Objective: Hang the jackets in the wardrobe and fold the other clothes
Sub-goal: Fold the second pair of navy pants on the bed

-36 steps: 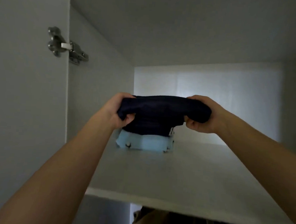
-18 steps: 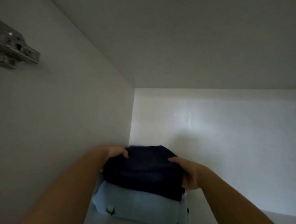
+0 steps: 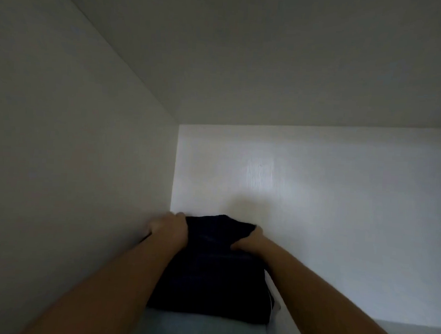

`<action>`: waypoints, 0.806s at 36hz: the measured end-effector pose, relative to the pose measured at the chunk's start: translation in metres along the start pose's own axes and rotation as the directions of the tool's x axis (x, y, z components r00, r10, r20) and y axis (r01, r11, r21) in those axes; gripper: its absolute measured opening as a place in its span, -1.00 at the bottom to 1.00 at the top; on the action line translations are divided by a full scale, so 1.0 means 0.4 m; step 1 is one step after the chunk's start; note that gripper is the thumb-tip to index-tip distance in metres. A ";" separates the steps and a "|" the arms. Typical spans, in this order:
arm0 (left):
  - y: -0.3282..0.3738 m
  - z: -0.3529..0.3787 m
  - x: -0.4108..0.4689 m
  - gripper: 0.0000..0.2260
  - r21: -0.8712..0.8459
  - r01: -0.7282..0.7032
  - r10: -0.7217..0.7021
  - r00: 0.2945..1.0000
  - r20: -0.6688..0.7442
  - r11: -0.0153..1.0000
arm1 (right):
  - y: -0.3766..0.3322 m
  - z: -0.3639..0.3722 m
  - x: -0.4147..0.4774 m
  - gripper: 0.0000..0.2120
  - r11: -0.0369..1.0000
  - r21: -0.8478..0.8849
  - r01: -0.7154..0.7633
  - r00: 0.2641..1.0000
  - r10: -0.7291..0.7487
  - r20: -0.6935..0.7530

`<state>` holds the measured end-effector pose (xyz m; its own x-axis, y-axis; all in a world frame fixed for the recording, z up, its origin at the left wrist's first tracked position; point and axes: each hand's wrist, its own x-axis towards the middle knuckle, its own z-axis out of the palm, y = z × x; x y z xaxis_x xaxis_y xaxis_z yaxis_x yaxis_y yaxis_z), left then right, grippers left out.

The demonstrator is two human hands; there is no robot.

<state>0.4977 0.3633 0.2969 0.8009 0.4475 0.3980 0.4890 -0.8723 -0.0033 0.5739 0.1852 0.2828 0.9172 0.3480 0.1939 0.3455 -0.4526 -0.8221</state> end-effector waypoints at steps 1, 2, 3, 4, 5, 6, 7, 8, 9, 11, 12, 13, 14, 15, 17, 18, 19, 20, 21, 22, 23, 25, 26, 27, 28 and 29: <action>0.014 -0.010 0.002 -0.53 0.023 -0.082 0.084 0.992 -0.099 0.996 | -0.011 -0.007 -0.006 -0.10 0.994 -0.101 0.053 0.997 -0.058 -0.051; 0.027 -0.016 0.005 -0.49 0.010 -0.172 0.171 0.973 -0.153 0.985 | -0.019 -0.013 -0.012 -0.10 0.973 -0.197 0.123 0.986 -0.142 -0.084; 0.038 -0.015 0.010 -0.46 -0.031 -0.249 0.244 0.962 -0.125 0.968 | -0.025 -0.016 -0.024 -0.14 0.938 -0.280 0.202 0.971 -0.229 -0.067; 0.046 -0.003 0.012 -0.45 -0.081 -0.288 0.286 0.958 -0.031 0.954 | -0.026 -0.014 -0.037 -0.20 0.898 -0.355 0.260 0.961 -0.277 0.003; 0.052 0.020 0.010 -0.45 -0.101 -0.287 0.296 0.950 0.095 0.953 | -0.024 -0.006 -0.055 -0.25 0.866 -0.411 0.285 0.958 -0.263 0.110; 0.053 0.051 0.006 -0.44 -0.088 -0.264 0.277 0.939 0.206 0.961 | -0.015 0.004 -0.072 -0.30 0.854 -0.440 0.277 0.956 -0.196 0.220; 0.052 0.079 0.003 -0.44 -0.069 -0.238 0.248 0.932 0.265 0.969 | -0.005 0.011 -0.090 -0.32 0.864 -0.441 0.243 0.948 -0.115 0.297; 0.050 0.097 0.002 -0.43 -0.059 -0.217 0.225 0.934 0.278 0.974 | 0.004 0.012 -0.104 -0.35 0.882 -0.422 0.211 0.942 -0.069 0.328; 0.049 0.103 0.001 -0.43 -0.055 -0.207 0.214 0.940 0.267 0.977 | 0.007 0.006 -0.120 -0.37 0.896 -0.395 0.204 0.944 -0.072 0.323; 0.048 0.090 -0.006 -0.43 -0.036 -0.196 0.199 0.952 0.232 0.980 | 0.005 -0.023 -0.161 -0.43 0.894 -0.393 0.216 0.953 -0.107 0.282; 0.049 0.079 -0.014 -0.43 -0.020 -0.194 0.194 0.959 0.208 0.981 | 0.004 -0.042 -0.184 -0.46 0.886 -0.412 0.215 0.958 -0.110 0.263; 0.054 0.068 -0.027 -0.44 -0.001 -0.197 0.194 0.967 0.164 0.980 | 0.006 -0.061 -0.207 -0.48 0.878 -0.432 0.206 0.964 -0.107 0.242; 0.060 0.057 -0.042 -0.46 0.016 -0.204 0.201 0.975 0.097 0.979 | 0.012 -0.082 -0.229 -0.49 0.870 -0.452 0.199 0.969 -0.106 0.221; 0.068 0.047 -0.058 -0.51 0.025 -0.219 0.218 0.976 0.017 0.975 | 0.021 -0.104 -0.249 -0.50 0.855 -0.482 0.195 0.973 -0.108 0.202; 0.088 0.023 -0.097 -0.62 0.013 -0.270 0.270 0.954 -0.131 0.963 | 0.041 -0.149 -0.301 -0.48 0.791 -0.584 0.181 0.981 -0.102 0.167; 0.101 0.009 -0.120 -0.65 0.005 -0.302 0.298 0.935 -0.192 0.953 | 0.050 -0.172 -0.330 -0.46 0.755 -0.633 0.171 0.984 -0.094 0.154; 0.117 -0.008 -0.145 -0.68 0.001 -0.337 0.327 0.912 -0.246 0.941 | 0.059 -0.196 -0.360 -0.43 0.729 -0.666 0.154 0.987 -0.083 0.137; 0.134 -0.026 -0.173 -0.72 -0.001 -0.373 0.357 0.887 -0.292 0.928 | 0.067 -0.218 -0.393 -0.41 0.713 -0.688 0.133 0.991 -0.073 0.116; 0.153 -0.047 -0.205 -0.75 -0.003 -0.410 0.387 0.863 -0.325 0.912 | 0.075 -0.238 -0.429 -0.41 0.698 -0.707 0.116 0.993 -0.070 0.094; 0.175 -0.069 -0.240 -0.78 -0.004 -0.449 0.419 0.837 -0.352 0.894 | 0.082 -0.257 -0.469 -0.42 0.679 -0.727 0.101 0.995 -0.076 0.067; 0.199 -0.092 -0.277 -0.80 -0.003 -0.488 0.452 0.810 -0.373 0.873 | 0.090 -0.277 -0.511 -0.45 0.659 -0.748 0.086 0.996 -0.086 0.039; 0.254 -0.140 -0.362 -0.79 -0.002 -0.574 0.525 0.751 -0.400 0.819 | 0.107 -0.317 -0.612 -0.50 0.608 -0.792 0.053 0.995 -0.102 -0.012; 0.285 -0.165 -0.412 -0.79 0.000 -0.620 0.565 0.717 -0.408 0.785 | 0.114 -0.338 -0.670 -0.52 0.576 -0.817 0.037 0.993 -0.111 -0.034; 0.318 -0.190 -0.465 -0.78 0.010 -0.663 0.606 0.677 -0.418 0.748 | 0.122 -0.362 -0.731 -0.54 0.535 -0.844 0.022 0.991 -0.125 -0.053; 0.352 -0.215 -0.525 -0.77 0.029 -0.705 0.645 0.630 -0.432 0.708 | 0.130 -0.389 -0.798 -0.55 0.486 -0.874 0.008 0.987 -0.144 -0.071; 0.386 -0.239 -0.589 -0.76 0.052 -0.744 0.679 0.576 -0.455 0.666 | 0.138 -0.415 -0.867 -0.57 0.434 -0.901 -0.004 0.981 -0.172 -0.087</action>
<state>0.3513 0.1043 0.2902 0.6362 -0.4238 0.6447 -0.2518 -0.9039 -0.3457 0.3077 -0.0968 0.2591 0.8578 0.3477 0.3785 0.3248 -0.9375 0.1252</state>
